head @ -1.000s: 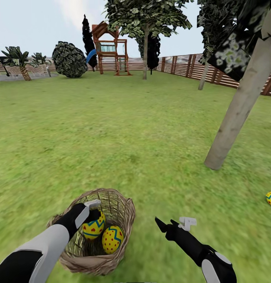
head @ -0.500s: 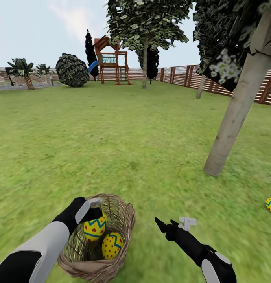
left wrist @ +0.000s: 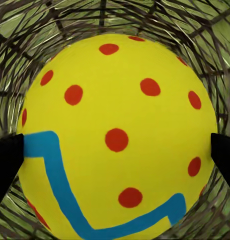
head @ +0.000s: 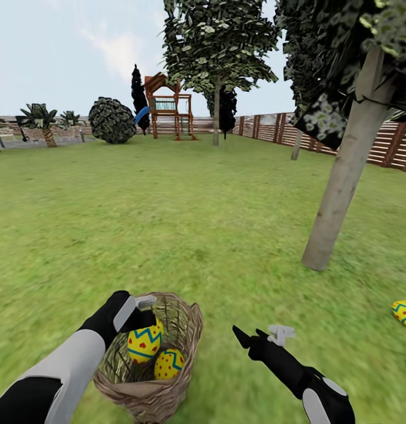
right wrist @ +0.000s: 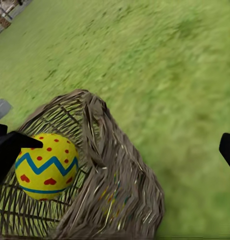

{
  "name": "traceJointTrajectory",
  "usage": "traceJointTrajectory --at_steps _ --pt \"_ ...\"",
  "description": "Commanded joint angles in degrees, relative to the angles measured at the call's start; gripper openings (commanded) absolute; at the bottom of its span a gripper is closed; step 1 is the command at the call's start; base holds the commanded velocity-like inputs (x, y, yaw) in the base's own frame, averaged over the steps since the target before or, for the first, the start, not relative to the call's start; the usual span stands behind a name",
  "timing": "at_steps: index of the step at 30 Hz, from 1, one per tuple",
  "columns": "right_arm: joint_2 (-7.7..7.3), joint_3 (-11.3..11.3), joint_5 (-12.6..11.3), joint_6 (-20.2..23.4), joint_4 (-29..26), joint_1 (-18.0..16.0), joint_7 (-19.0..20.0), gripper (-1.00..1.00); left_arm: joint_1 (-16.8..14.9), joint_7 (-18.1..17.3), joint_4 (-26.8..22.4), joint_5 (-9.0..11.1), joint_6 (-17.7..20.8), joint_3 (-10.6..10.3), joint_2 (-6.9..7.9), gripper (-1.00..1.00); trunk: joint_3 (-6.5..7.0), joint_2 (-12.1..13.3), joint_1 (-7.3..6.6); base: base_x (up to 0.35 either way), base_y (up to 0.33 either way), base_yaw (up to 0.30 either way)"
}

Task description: Take the three Easter eggs out of the wicker basket on the lawn in the garden, then place them on the lawn next to a single tree (choose any tree) so that all three eggs are next to the same tree and none are left in the basket.

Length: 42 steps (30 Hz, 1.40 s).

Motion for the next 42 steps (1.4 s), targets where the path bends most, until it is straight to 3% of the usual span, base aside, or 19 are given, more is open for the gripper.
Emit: traceJointTrajectory --at_steps 1,7,19,35,39,42 --pt "0.01 -0.1 -0.32 0.35 -0.05 -0.02 0.05 1.0 -0.01 0.5 -0.49 0.6 0.38 -0.32 0.02 -1.0 0.17 -0.01 -0.06 -0.146 0.0 0.0" --pt "0.06 -0.07 -0.26 0.35 -0.05 -0.05 0.06 1.0 0.02 0.5 -2.05 0.53 3.47 -0.38 0.07 -1.0 1.5 0.07 -0.21 -0.043 0.0 0.0" --pt "0.16 -0.11 -0.31 0.35 0.3 -0.08 0.06 1.0 0.07 0.48 -2.53 0.45 3.81 -0.73 -0.28 -1.0 4.16 0.23 -0.52 -0.052 0.0 0.0" --pt "0.13 -0.14 -0.34 0.35 1.04 -0.1 0.06 1.0 0.32 0.49 -7.61 0.11 6.64 -0.94 -0.58 -1.0 7.71 0.45 -0.93 -0.052 0.0 0.0" --pt "0.16 -0.14 -0.34 0.35 1.09 -0.1 0.02 1.0 0.34 1.1 -11.74 0.02 7.03 -0.97 -0.57 -1.0 8.59 0.5 -1.04 -0.014 0.0 0.0" --pt "0.13 -0.14 -0.34 0.35 1.09 -0.1 0.01 1.0 0.49 2.7 -16.59 0.13 9.69 -0.87 -0.6 -1.0 9.26 0.54 -1.11 -0.002 0.0 0.0"
